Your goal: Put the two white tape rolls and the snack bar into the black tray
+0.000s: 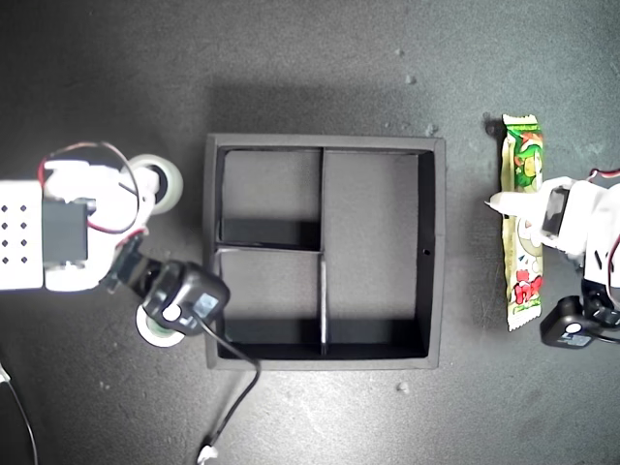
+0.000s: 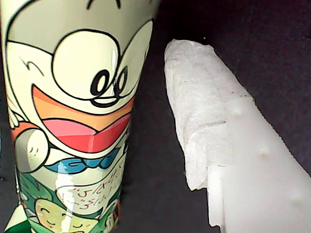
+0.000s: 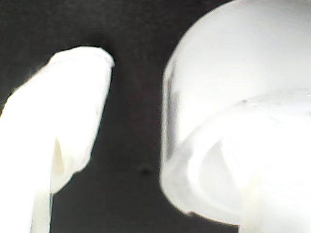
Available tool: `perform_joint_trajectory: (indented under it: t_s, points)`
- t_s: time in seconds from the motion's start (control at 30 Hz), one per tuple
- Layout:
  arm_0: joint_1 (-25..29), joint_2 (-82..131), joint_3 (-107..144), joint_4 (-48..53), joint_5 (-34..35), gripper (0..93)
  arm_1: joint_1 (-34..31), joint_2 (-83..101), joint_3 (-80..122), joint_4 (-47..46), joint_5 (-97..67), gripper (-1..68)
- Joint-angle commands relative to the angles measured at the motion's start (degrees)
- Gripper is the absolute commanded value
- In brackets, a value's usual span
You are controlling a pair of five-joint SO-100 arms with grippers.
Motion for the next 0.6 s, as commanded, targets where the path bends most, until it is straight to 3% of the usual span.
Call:
perform_joint_trajectory:
  t_s: [0.0,0.1,0.33,0.57]
  points:
    - [-1.4,-0.9,-1.8,-1.3,1.1,7.5,0.7,-3.1,-2.5,-1.8,0.0,19.2]
    - [-2.6,-1.4,-1.9,-1.8,1.4,0.9,0.8,-7.1,-6.3,-0.9,-0.4,16.1]
    - [-4.3,-3.5,-1.0,-5.6,4.0,0.0,1.1,-7.6,-7.6,-0.7,-0.6,11.4]
    - [-3.7,-0.4,-2.1,-2.8,3.5,0.0,1.1,-7.5,-11.3,3.4,-0.6,7.4]
